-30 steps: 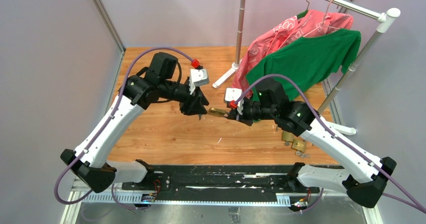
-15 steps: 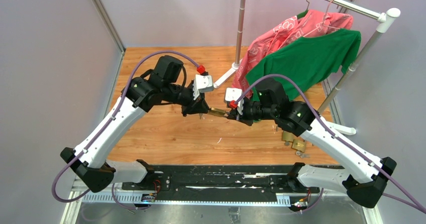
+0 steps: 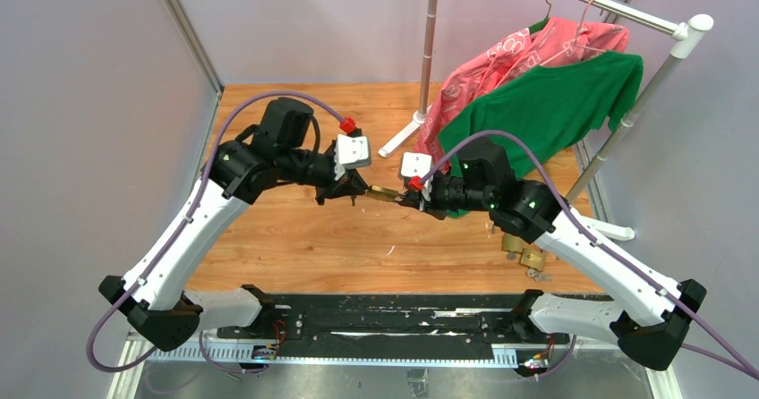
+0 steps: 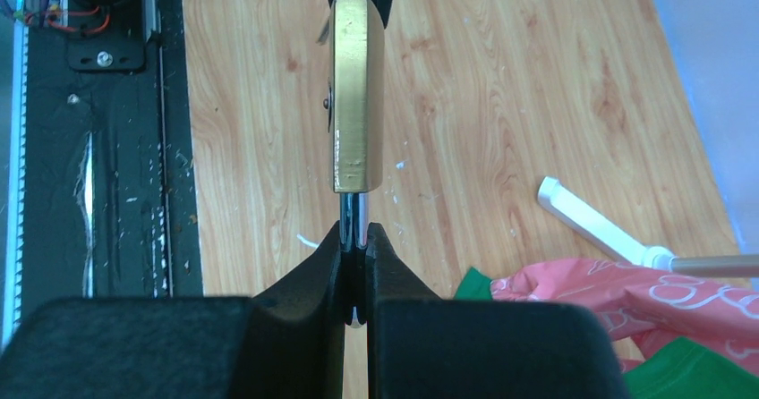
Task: Lock with the key
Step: Remove the key from the lock, then place the key at the center of the board.
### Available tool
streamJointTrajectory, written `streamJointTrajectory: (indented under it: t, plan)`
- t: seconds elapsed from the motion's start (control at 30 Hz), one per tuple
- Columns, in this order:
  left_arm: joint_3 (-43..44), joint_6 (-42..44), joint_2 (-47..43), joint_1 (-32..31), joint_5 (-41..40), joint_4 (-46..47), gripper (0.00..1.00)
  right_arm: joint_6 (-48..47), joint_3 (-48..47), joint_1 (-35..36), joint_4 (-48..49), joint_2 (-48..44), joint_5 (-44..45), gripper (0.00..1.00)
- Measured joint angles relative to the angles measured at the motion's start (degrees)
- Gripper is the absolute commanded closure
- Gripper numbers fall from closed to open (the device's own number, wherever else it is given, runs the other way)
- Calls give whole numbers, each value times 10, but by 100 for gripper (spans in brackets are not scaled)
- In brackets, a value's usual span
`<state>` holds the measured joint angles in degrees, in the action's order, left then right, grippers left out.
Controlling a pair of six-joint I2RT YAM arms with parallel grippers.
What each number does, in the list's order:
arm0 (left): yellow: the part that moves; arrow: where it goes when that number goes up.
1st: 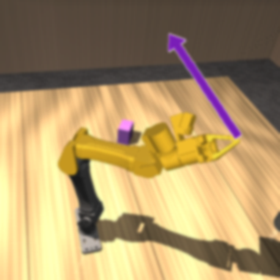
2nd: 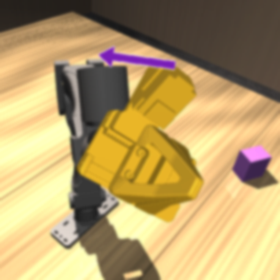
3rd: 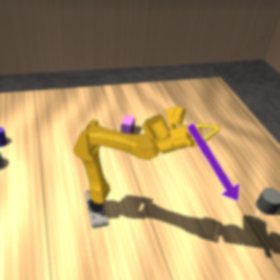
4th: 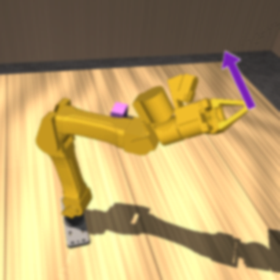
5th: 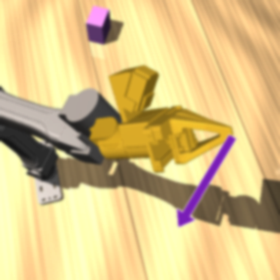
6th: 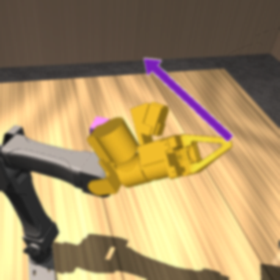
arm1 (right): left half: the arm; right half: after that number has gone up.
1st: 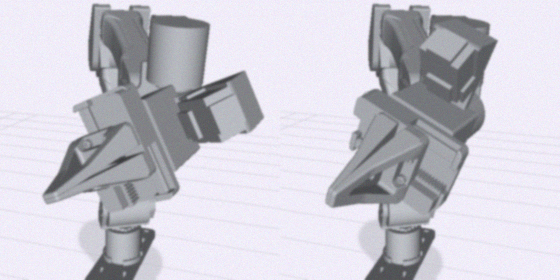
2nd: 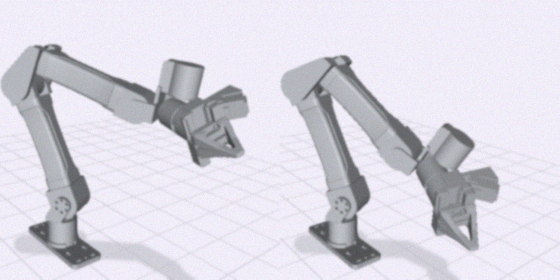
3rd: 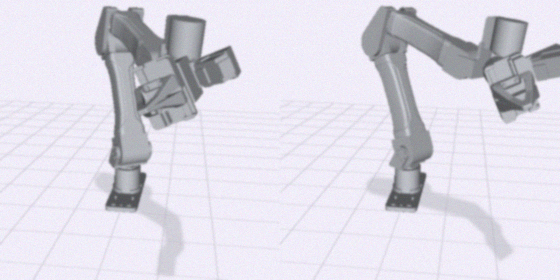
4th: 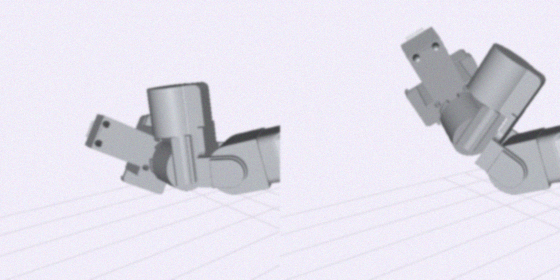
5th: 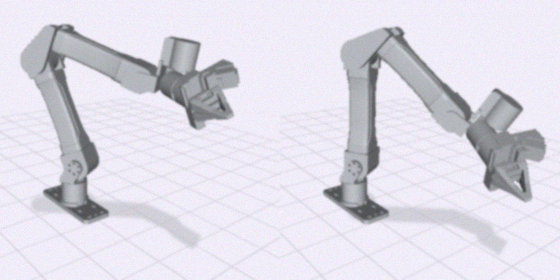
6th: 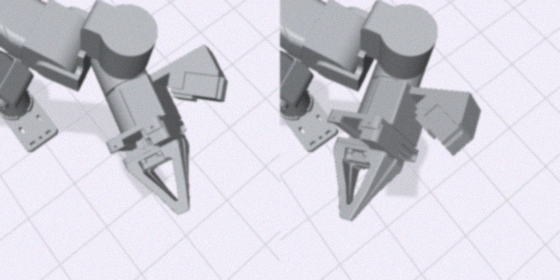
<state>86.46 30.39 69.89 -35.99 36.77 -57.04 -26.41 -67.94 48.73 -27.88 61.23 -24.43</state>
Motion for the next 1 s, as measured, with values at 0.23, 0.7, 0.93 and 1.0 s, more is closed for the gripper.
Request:
streamJointTrajectory:
  t: [0.23, 0.7, 0.93, 1.0]
  plan:
    - [23, 62, -1, 56, 56, -16, 100, 0, 7, 0, 60, 0, 6, 100]
    - [46, 128, 0, 164, 12, -85, 100, 0, 19, -20, -4, -35, 28, 100]
    - [42, 149, -5, 173, -11, -97, 100, 0, 20, -23, -24, -41, 28, 100]
    - [17, 168, -15, 173, -9, -95, 100, 0, 20, -23, -26, -39, 26, 100]
